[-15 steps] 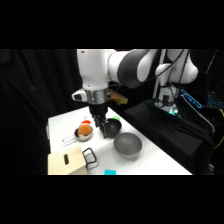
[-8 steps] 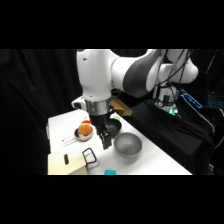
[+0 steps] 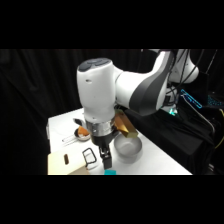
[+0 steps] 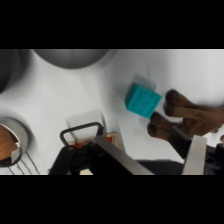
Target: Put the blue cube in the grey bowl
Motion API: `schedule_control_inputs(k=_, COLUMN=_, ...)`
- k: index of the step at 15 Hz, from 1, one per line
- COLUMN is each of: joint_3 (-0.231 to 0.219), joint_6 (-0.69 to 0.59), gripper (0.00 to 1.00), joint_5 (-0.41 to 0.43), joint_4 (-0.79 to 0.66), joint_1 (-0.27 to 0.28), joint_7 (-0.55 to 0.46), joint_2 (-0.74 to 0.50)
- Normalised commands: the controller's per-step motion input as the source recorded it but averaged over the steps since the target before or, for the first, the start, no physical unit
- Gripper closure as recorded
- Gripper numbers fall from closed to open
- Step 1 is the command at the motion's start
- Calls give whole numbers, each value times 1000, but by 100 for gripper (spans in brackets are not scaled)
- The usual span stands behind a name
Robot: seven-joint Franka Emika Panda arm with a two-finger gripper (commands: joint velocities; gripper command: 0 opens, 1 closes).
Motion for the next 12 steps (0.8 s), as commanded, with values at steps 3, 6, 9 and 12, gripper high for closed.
schedule_control_inputs(k=3, joint_3=-136, joint_6=147, gripper=0, joint_5=-71, joint_4=115, joint_1=138, joint_7=424, joint_2=72)
schedule_control_inputs(k=6, joint_3=-94, joint_6=165, gripper=0, joint_5=-93, joint_4=26, joint_1=145, joint_7=379, joint_2=24)
schedule_control_inputs(k=9, joint_3=-80, joint_6=170, gripper=0, joint_5=-137, joint_4=-18, joint_1=152, joint_7=335, joint_2=45)
schedule_control_inputs(k=12, joint_3=-89, joint_6=185, gripper=0, joint_5=-147, joint_4=-15, joint_1=112, joint_7=277, joint_2=106)
